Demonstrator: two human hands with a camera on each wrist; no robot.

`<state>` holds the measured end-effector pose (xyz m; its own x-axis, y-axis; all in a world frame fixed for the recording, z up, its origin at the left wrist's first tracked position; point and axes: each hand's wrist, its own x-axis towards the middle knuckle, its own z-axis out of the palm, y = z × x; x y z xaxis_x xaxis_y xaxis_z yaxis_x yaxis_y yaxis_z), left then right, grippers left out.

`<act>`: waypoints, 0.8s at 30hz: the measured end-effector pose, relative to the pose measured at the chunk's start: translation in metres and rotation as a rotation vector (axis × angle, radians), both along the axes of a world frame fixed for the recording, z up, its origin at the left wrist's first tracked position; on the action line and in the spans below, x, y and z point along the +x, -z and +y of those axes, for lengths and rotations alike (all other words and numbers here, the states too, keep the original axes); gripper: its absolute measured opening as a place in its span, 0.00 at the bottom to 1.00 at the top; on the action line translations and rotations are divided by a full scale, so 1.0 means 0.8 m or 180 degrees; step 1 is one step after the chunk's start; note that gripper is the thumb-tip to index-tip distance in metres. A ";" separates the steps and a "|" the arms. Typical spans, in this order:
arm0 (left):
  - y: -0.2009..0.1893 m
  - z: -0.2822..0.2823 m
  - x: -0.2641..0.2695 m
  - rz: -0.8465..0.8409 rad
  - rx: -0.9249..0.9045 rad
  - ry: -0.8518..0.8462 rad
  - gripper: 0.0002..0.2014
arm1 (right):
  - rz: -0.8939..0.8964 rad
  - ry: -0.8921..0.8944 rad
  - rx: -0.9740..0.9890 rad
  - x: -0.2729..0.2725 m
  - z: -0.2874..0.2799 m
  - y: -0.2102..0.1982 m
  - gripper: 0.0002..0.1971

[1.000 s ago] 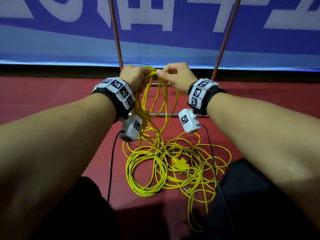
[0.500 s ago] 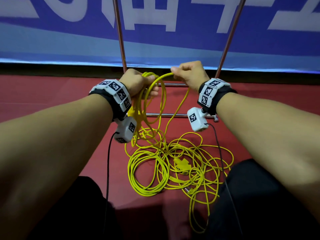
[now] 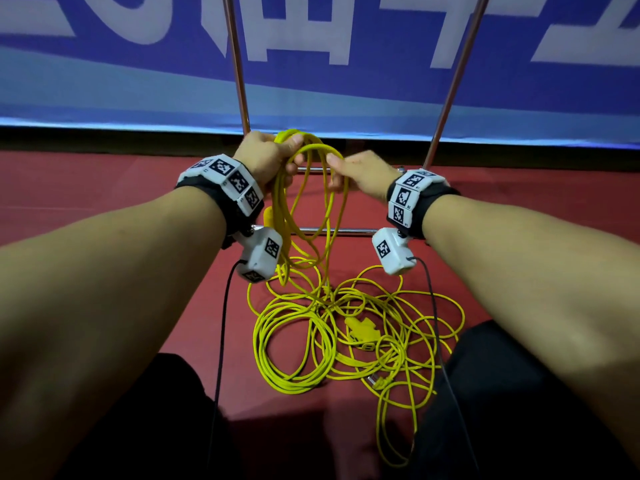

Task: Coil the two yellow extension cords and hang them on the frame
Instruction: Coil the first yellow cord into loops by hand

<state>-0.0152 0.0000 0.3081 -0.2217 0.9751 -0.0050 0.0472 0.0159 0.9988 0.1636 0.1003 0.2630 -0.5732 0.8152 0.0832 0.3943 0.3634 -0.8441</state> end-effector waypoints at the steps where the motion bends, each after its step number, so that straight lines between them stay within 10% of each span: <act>1: 0.001 0.001 -0.003 -0.0122 0.0014 -0.0066 0.13 | -0.0020 -0.0048 -0.0208 0.006 0.002 0.007 0.27; 15: -0.003 -0.003 -0.007 -0.0913 -0.0681 0.0329 0.15 | 0.0654 0.0655 0.0094 0.023 0.006 -0.032 0.22; 24: 0.006 -0.004 0.006 -0.0173 -0.0533 0.0494 0.12 | 0.0447 0.0217 0.0568 -0.013 -0.016 -0.038 0.17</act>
<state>-0.0100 -0.0029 0.3036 -0.0640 0.9821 -0.1774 0.0081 0.1783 0.9840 0.1531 0.0871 0.2932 -0.4899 0.8168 0.3046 0.3061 0.4883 -0.8172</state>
